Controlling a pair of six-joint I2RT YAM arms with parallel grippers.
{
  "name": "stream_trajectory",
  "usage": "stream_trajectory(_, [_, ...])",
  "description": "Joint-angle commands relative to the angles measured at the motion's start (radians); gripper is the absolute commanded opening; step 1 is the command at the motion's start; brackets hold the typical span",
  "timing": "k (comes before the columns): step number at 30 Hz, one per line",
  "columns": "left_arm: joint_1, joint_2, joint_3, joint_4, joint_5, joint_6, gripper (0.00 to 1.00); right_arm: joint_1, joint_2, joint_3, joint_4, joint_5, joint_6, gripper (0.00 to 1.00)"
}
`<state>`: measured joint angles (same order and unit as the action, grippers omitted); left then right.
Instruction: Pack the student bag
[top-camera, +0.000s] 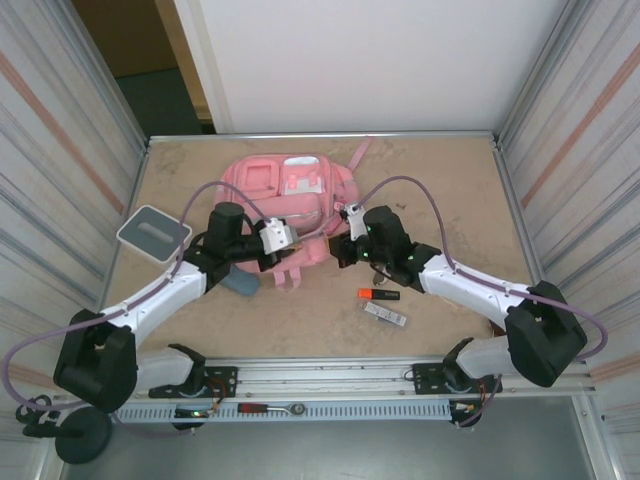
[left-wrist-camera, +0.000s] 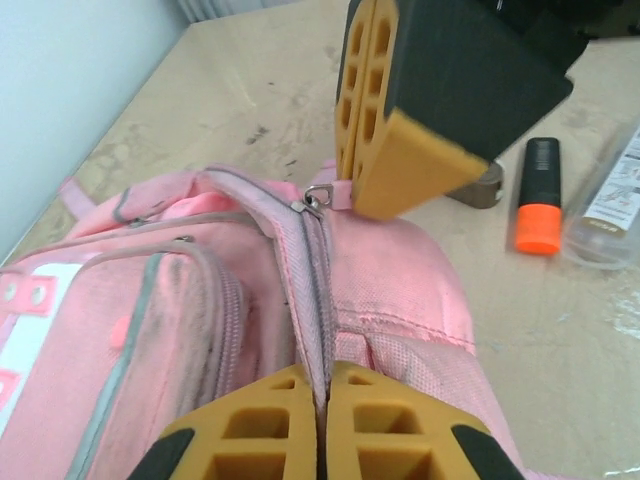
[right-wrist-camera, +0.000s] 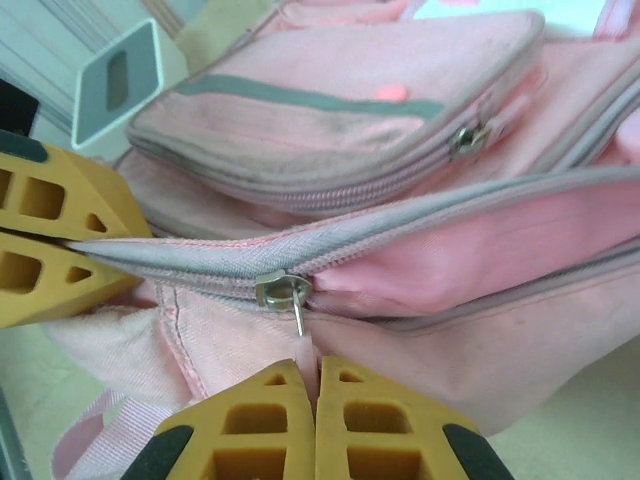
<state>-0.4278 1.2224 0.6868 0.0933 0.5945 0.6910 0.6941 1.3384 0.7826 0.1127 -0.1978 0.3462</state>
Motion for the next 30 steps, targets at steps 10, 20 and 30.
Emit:
stream_trajectory(10, [0.12, -0.012, -0.023, 0.111, 0.044, -0.058, 0.0, -0.088, 0.088, 0.018, -0.022, 0.059, -0.029, 0.0])
stream_trajectory(20, [0.119, -0.014, -0.018, 0.109, 0.122, -0.085, 0.0, -0.159, 0.124, 0.064, -0.005, -0.399, -0.099, 0.43])
stream_trajectory(30, [0.107, -0.01, -0.003, 0.086, 0.123, -0.079, 0.0, -0.155, 0.308, 0.23, 0.018, -0.498, -0.084, 0.6])
